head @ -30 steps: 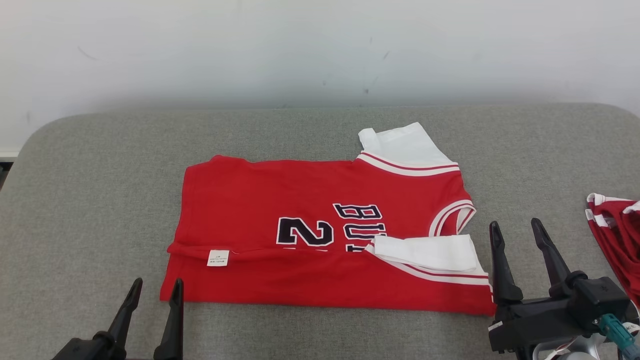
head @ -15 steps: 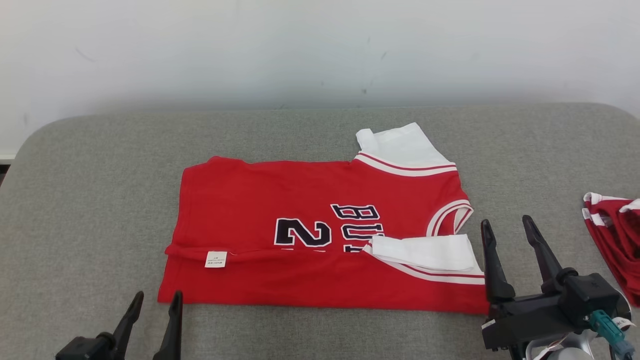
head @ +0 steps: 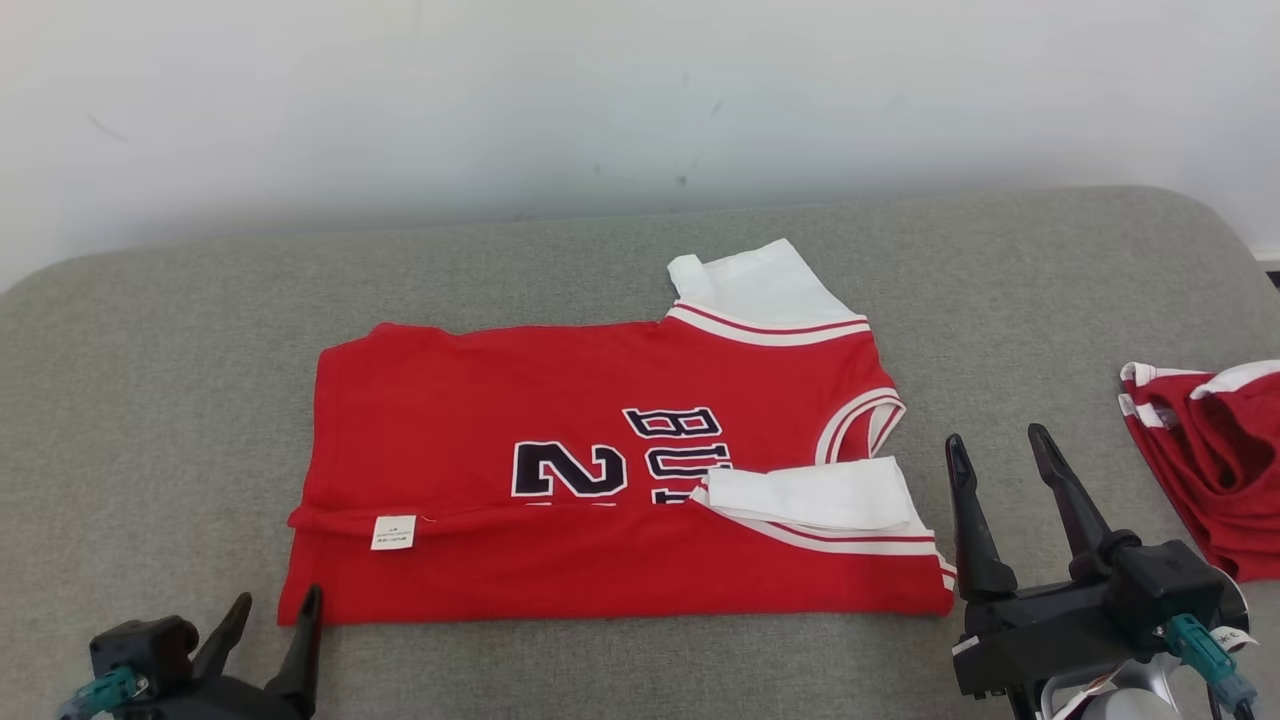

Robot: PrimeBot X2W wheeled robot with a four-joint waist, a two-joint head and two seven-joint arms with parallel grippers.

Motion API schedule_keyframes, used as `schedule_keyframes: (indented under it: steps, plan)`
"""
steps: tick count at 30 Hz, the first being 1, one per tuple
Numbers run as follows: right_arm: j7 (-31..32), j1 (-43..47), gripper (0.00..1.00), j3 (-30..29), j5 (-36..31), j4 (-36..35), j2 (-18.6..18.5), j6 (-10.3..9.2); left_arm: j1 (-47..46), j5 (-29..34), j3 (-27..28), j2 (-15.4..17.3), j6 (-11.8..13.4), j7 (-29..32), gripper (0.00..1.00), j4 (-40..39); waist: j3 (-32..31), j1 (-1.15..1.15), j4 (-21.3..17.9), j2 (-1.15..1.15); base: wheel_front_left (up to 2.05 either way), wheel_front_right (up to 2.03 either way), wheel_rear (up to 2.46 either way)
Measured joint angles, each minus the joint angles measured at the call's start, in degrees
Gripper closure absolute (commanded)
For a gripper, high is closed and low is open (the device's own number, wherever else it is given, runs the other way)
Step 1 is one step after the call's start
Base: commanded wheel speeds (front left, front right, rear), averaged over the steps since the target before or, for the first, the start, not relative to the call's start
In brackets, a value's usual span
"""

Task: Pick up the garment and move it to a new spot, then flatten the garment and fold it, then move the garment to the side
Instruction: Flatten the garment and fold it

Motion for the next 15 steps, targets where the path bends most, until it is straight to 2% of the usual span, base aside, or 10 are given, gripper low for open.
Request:
schedule_keyframes:
  steps: [15]
  plan:
    - [-0.44,-0.03,0.0,-0.71,-0.01,-0.2,-0.32,0.08,-5.46,-0.15,0.27,1.2,-0.35,5.08,0.0,12.25,1.28,0.0,-1.65,0.0,0.0,0.0,0.0]
